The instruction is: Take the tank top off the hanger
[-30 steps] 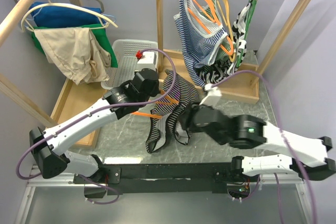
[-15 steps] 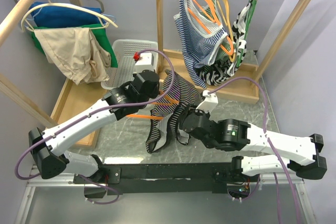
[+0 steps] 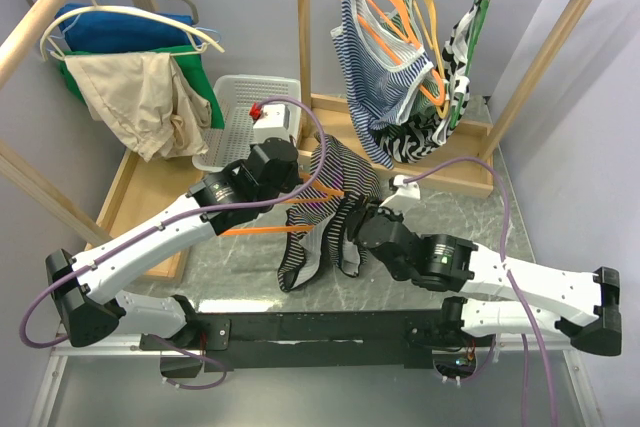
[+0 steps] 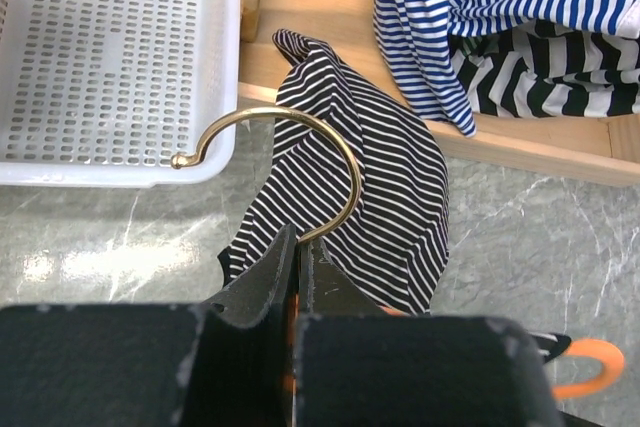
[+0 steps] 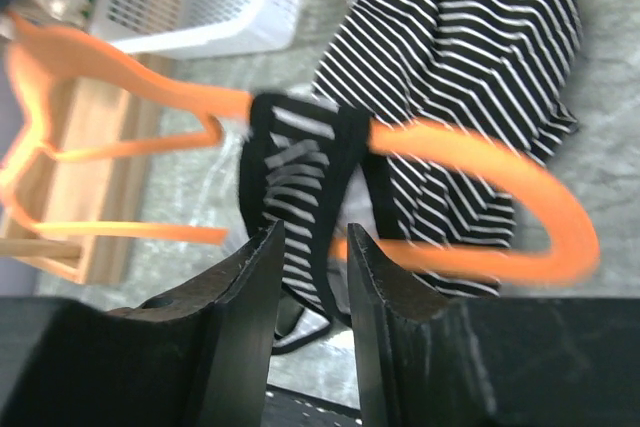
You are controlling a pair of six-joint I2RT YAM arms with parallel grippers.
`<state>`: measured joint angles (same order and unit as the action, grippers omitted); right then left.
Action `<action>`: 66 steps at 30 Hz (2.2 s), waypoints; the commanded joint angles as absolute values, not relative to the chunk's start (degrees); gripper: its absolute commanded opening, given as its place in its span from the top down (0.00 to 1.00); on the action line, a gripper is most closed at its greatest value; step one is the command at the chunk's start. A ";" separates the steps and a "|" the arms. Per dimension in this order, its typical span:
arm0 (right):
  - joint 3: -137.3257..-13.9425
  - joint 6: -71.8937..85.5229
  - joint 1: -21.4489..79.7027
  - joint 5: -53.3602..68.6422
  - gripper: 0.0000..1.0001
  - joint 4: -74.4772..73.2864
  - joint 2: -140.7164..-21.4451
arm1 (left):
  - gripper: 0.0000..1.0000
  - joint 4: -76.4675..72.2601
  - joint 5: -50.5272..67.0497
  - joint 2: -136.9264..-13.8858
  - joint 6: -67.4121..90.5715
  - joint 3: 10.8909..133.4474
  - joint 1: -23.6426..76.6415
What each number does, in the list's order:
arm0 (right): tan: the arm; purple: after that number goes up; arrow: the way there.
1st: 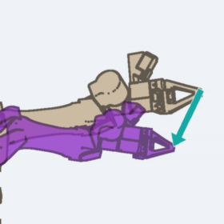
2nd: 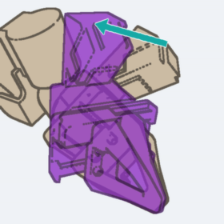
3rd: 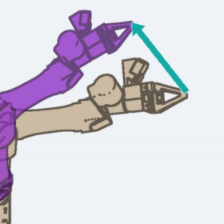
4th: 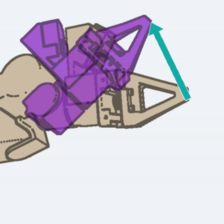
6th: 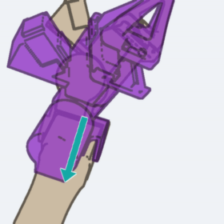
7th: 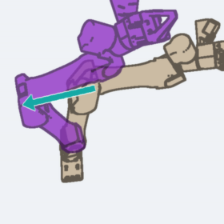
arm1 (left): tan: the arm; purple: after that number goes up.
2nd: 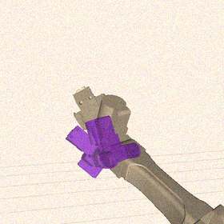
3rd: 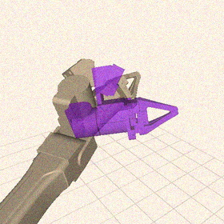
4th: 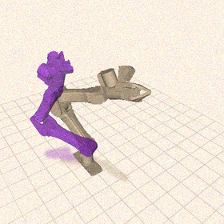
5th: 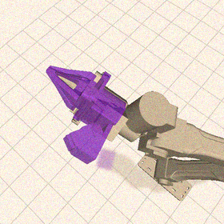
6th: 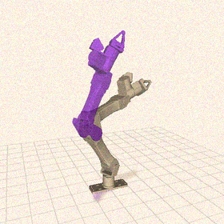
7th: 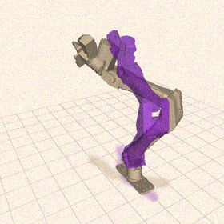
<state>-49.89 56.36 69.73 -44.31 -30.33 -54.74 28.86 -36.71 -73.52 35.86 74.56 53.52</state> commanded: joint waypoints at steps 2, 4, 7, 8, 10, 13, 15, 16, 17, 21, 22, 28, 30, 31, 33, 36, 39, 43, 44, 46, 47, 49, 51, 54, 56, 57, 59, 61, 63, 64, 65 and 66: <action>-48.69 53.36 68.03 -41.93 0.60 -22.33 -53.52 | 0.99 25.75 -35.16 -71.63 37.18 74.53 53.70; -48.52 53.35 67.50 -40.78 0.60 -21.27 -54.05 | 0.99 25.58 -34.72 -71.72 37.18 74.53 53.79; -49.13 52.82 67.06 -39.73 0.60 -20.83 -55.72 | 0.99 25.58 -34.19 -71.81 37.18 74.62 53.88; -49.48 53.08 67.06 -39.55 0.60 -21.27 -56.68 | 0.99 25.58 -34.10 -71.72 37.18 74.53 53.79; -50.18 52.65 66.97 -39.38 0.62 -21.36 -57.48 | 0.99 25.40 -34.01 -71.72 37.18 74.44 53.88; -51.50 53.52 67.06 -39.90 0.62 -23.46 -58.62 | 0.99 25.40 -34.19 -71.28 37.18 74.36 53.88; -52.47 56.07 67.06 -41.83 0.61 -27.22 -58.80 | 0.99 25.66 -34.36 -71.28 37.09 74.53 53.88; -52.30 56.51 67.15 -41.92 0.61 -27.77 -58.02 | 0.99 25.93 -34.71 -71.28 37.00 74.79 53.88; -52.03 57.04 67.06 -42.18 0.59 -28.21 -57.40 | 0.99 26.19 -34.89 -71.37 36.83 74.97 53.79; -49.40 56.08 67.15 -41.31 0.58 -25.41 -55.46 | 0.99 26.11 -34.98 -70.84 36.65 74.97 53.79; -49.48 55.73 67.06 -40.61 0.58 -24.97 -55.89 | 0.99 25.67 -34.55 -70.67 36.65 74.97 53.88; -53.69 53.44 66.97 -39.46 0.56 -23.38 -61.24 | 0.99 25.58 -33.66 -70.58 37.09 74.97 53.96; -56.33 53.44 67.06 -39.81 0.56 -24.78 -62.92 | 0.99 25.58 -33.57 -70.40 37.18 74.97 53.96; -57.21 53.96 66.97 -40.42 0.65 -25.83 -64.50 | 0.99 25.75 -33.49 -70.49 37.18 74.97 53.96; -58.36 54.49 66.97 -41.31 0.75 -27.16 -65.39 | 0.99 25.75 -33.49 -70.40 37.18 74.88 53.88; -57.75 55.55 67.06 -42.27 1.00 -27.86 -64.78 | 0.99 26.01 -33.92 -70.49 37.18 74.88 53.96; -56.69 55.72 67.06 -42.71 1.00 -28.21 -62.85 | 0.99 26.11 -34.54 -70.14 36.91 74.53 53.96; -56.52 53.28 67.41 -41.40 1.00 -28.04 -58.29 | 0.99 27.16 -35.86 -70.48 37.09 74.62 53.96; -56.25 53.17 68.11 -41.48 1.00 -27.52 -57.05 | 0.99 27.42 -36.21 -70.49 37.00 74.71 53.96; -56.51 55.09 68.47 -43.23 1.00 -29.17 -53.62 | 0.99 28.21 -37.35 -70.49 36.91 74.53 53.88; -57.21 56.67 68.47 -44.55 1.00 -33.53 -52.66 | 0.99 28.47 -37.70 -70.31 36.83 74.44 53.96; -57.65 60.53 68.38 -48.58 1.00 -38.21 -49.76 | 0.99 29.52 -38.58 -69.35 36.74 74.09 53.96; -57.92 63.09 68.29 -50.88 1.00 -45.07 -46.78 | 0.99 29.71 -38.85 -68.21 36.74 73.22 53.96; -56.96 65.91 67.68 -52.38 1.00 -49.48 -42.91 | 0.99 30.23 -39.02 -65.66 36.65 72.07 53.96; -56.25 67.23 67.59 -52.12 1.00 -52.10 -41.67 | 0.99 31.19 -39.81 -64.08 36.74 71.72 53.96; -55.99 68.63 67.59 -51.86 1.00 -52.90 -40.96 | 0.99 31.72 -40.34 -63.64 36.74 71.72 53.96; -55.11 69.26 67.59 -49.68 1.00 -54.14 -40.69 | 0.99 32.95 -41.83 -62.41 37.18 71.81 53.96; -53.71 65.67 67.50 -46.60 1.00 -52.31 -41.48 | 0.99 32.87 -42.27 -61.35 36.74 71.72 53.88; -53.35 63.03 67.50 -41.96 1.00 -49.67 -44.54 | 0.99 33.31 -43.24 -61.08 36.91 72.42 53.88; -53.44 62.32 67.50 -40.53 1.00 -48.96 -45.95 | 0.99 33.57 -43.50 -61.17 36.65 72.86 53.79; -53.44 61.53 67.94 -39.21 1.00 -47.13 -47.18 | 0.99 33.75 -43.85 -61.35 36.56 73.82 53.88; -53.35 59.44 68.20 -35.81 1.00 -45.63 -49.37 | 0.99 34.36 -44.81 -61.78 36.39 74.26 53.88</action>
